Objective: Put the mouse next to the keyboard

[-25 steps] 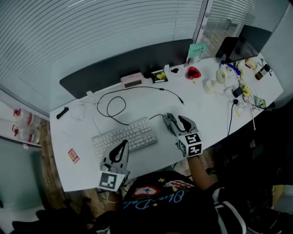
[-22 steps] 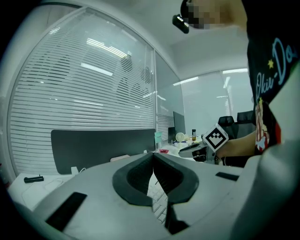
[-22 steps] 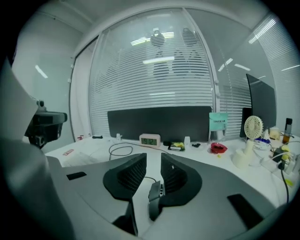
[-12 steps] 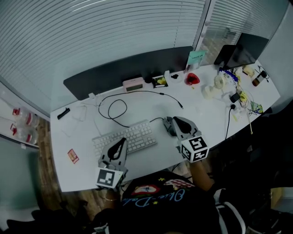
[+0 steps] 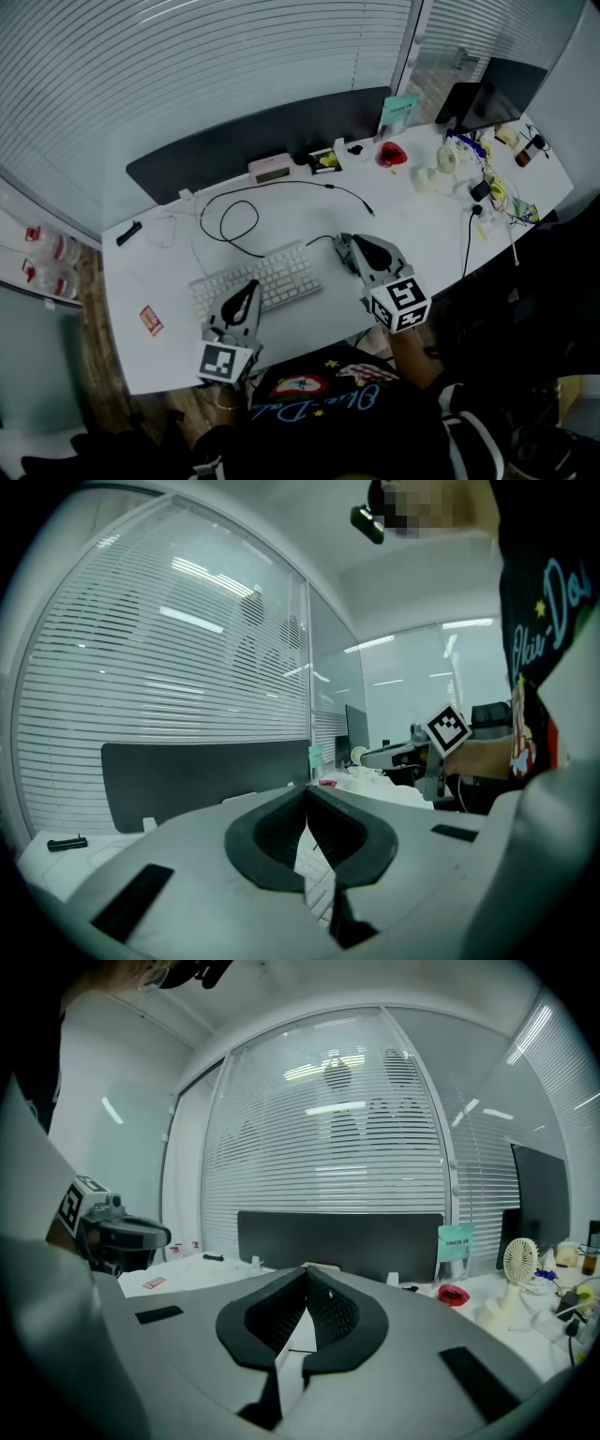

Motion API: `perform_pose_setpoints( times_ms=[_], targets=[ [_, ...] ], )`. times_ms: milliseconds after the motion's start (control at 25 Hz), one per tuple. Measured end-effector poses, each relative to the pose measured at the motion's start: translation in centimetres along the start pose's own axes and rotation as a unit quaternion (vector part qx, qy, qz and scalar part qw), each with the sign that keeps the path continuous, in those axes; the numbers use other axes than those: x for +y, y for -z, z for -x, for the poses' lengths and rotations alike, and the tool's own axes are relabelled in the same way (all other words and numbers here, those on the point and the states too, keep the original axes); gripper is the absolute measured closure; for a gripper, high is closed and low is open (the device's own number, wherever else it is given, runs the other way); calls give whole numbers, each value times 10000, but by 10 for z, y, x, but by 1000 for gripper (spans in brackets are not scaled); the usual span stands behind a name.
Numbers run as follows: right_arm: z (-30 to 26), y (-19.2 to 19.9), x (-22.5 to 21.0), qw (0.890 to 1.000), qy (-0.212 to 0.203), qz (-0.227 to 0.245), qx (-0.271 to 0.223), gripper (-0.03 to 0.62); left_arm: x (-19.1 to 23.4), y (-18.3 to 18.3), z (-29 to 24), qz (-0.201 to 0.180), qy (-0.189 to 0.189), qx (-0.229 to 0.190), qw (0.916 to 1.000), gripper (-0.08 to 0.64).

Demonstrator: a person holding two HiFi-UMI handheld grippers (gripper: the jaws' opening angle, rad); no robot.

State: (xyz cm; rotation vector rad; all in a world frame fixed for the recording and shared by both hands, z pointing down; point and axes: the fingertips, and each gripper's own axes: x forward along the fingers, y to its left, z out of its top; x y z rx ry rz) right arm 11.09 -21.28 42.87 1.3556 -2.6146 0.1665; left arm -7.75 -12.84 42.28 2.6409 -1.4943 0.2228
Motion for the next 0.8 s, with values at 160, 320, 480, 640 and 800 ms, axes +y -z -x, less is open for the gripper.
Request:
perform_pose_setpoints(
  times_ms=[160, 320, 480, 640, 800],
  targets=[
    [0, 2, 1, 10000, -26, 70, 40, 594, 0, 1, 0, 8, -14, 16, 10000, 560],
    [-2, 0, 4, 9998, -56, 159, 49, 594, 1, 2, -1, 36, -21, 15, 10000, 560],
    [-3, 1, 3, 9999, -82, 145, 48, 594, 0, 2, -3, 37, -11, 21, 10000, 560],
    [-4, 1, 2, 9999, -89, 129, 51, 594, 1, 2, -5, 65, -9, 32, 10000, 560],
    [-7, 1, 0, 9999, -100, 130, 54, 594, 3, 3, -9, 82, -12, 32, 10000, 560]
  ],
)
